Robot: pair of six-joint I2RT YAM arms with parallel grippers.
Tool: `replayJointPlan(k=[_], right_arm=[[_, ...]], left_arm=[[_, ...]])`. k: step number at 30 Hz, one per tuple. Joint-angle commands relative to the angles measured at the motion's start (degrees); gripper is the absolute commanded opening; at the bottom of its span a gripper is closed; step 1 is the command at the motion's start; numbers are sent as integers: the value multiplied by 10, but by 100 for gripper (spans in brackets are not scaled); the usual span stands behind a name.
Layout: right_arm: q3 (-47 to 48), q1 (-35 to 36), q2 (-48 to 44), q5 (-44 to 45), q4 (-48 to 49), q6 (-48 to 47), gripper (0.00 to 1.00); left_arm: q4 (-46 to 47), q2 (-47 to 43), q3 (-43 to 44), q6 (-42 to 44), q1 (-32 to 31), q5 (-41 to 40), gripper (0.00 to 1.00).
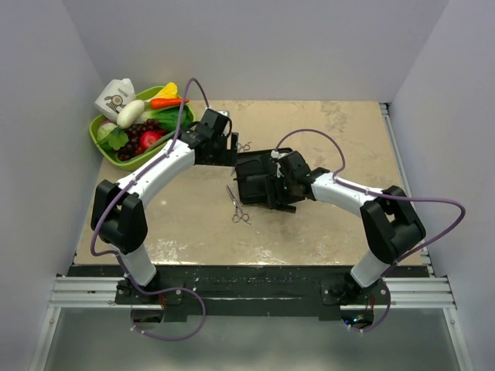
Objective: Sort the hair-cutting tools
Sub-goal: Move the hairdressing tool bag to the center of the board, then move the comb to the center of the board.
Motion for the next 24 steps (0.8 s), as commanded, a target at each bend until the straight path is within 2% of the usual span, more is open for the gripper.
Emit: replayJointPlan(k=[1, 16, 24], right_arm=[[27, 2, -12, 33, -5, -21, 75], [-9, 4, 27, -6, 23, -17, 75], [-52, 52, -21, 36, -40, 21, 69]], left_arm=[[17, -16, 1, -2, 0, 6, 84], [15, -26, -14, -3, 0, 1, 84], [24, -27, -20, -5, 1, 11, 84]])
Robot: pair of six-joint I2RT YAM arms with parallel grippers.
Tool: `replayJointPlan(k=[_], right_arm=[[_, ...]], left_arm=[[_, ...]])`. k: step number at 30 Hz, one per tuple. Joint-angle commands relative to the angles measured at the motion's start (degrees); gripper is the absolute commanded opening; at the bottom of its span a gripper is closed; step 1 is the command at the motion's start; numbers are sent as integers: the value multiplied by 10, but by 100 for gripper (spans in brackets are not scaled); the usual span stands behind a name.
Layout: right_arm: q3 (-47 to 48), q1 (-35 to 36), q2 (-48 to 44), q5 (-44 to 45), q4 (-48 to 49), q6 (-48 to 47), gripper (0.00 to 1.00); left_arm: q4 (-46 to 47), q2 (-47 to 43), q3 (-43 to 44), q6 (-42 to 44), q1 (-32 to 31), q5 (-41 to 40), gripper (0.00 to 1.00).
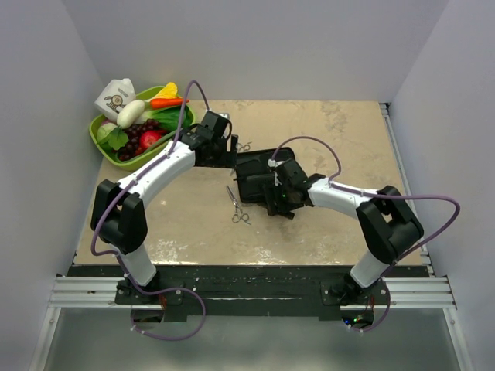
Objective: Sort the hair-cutting tools
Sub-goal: Move the comb to the center of the board.
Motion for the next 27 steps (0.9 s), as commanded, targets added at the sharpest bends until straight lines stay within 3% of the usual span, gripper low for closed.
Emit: replayJointPlan(k=[1, 5, 11, 15, 27], right_arm=[[-29, 37, -32, 38, -58, 42, 68], [-42, 70, -36, 88, -84, 82, 59], [-60, 91, -36, 149, -108, 135, 33], [-58, 103, -33, 173, -126, 166, 24], [-112, 197, -71, 158, -151, 280, 24]], left_arm=[[19, -26, -8, -5, 1, 10, 84], [25, -24, -15, -5, 1, 16, 84], [29, -24, -25, -6, 1, 33, 84], [31, -25, -34, -3, 0, 38, 84], [36, -41, -60, -1, 1, 55, 84]])
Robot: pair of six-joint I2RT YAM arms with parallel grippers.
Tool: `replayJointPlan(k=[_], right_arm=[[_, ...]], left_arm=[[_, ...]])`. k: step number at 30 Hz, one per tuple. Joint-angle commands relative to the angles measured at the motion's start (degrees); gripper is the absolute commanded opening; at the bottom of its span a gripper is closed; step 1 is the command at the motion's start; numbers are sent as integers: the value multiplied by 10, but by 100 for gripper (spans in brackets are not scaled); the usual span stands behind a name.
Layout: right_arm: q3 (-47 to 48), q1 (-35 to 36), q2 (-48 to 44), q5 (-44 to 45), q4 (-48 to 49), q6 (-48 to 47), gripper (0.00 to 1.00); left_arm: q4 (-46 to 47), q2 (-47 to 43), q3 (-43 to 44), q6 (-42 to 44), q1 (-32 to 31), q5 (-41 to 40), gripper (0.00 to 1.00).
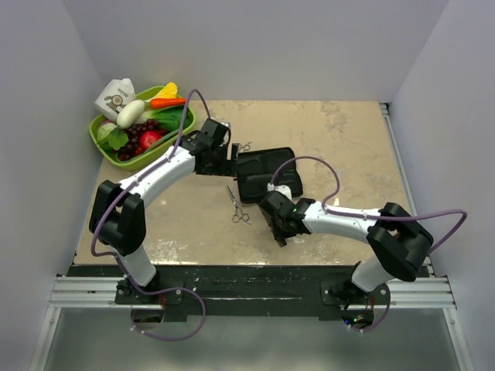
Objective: Sort the hair-cutting tools
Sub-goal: Move the comb to the center of the board.
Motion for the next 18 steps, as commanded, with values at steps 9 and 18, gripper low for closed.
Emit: replayJointPlan(k=[9, 18], right_arm=[[-49, 139, -30, -22, -118, 194, 23], [-29, 208, -45, -37, -162, 274, 34]], left_arm=[[21, -52, -36, -9, -1, 32, 84], [23, -63, -48, -2, -1, 34, 84]])
